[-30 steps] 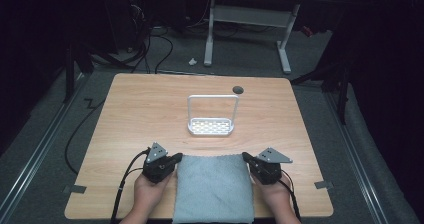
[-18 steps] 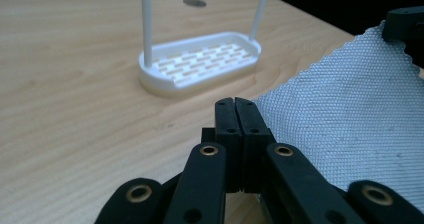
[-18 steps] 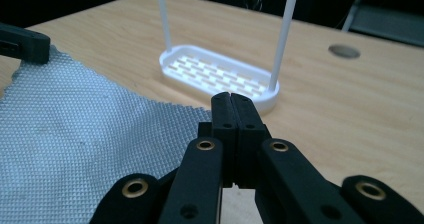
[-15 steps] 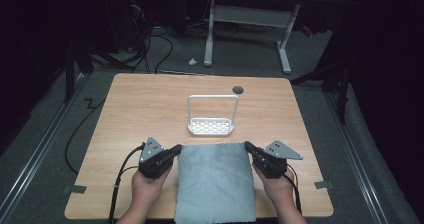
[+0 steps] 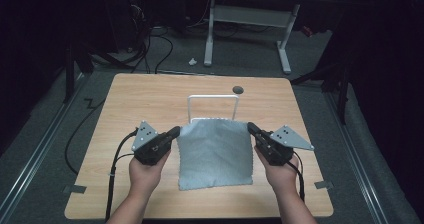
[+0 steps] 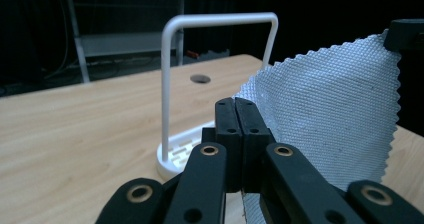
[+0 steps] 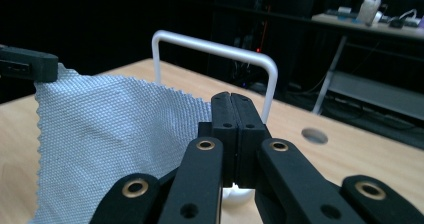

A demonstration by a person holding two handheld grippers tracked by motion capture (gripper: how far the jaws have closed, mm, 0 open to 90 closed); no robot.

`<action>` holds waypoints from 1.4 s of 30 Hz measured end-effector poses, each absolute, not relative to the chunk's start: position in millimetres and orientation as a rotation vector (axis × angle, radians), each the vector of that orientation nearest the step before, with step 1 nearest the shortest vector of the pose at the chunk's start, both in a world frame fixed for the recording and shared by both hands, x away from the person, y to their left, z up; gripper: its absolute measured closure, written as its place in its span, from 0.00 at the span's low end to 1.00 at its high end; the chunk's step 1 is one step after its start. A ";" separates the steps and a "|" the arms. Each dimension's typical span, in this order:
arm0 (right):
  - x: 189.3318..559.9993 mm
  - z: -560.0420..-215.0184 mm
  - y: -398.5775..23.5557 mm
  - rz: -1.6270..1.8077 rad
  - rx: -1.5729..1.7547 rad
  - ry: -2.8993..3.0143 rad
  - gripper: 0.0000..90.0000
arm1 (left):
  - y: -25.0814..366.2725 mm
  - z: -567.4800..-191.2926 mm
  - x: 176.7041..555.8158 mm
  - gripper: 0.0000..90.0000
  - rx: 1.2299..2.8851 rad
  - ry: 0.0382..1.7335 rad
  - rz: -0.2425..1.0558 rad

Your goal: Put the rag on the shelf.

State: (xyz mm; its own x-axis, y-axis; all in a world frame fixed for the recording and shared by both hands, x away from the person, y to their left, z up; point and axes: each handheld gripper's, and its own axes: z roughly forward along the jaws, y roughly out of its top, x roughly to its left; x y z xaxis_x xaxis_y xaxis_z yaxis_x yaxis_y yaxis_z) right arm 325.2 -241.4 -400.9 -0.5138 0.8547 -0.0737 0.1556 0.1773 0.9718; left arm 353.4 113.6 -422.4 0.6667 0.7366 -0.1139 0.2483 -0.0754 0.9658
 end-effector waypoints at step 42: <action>417.1 -322.3 -244.1 1.426 0.964 1.637 1.00 | 115.2 -327.7 446.4 1.00 1.609 0.689 0.794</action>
State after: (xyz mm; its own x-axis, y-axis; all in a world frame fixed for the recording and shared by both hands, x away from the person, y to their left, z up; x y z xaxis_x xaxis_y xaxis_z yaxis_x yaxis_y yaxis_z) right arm 417.1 -244.1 -322.3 -0.4375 0.8973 -0.0589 0.0649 0.0968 0.9932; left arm 446.4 115.2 -327.7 0.5982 0.7911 0.1280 0.0154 -0.1711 0.9851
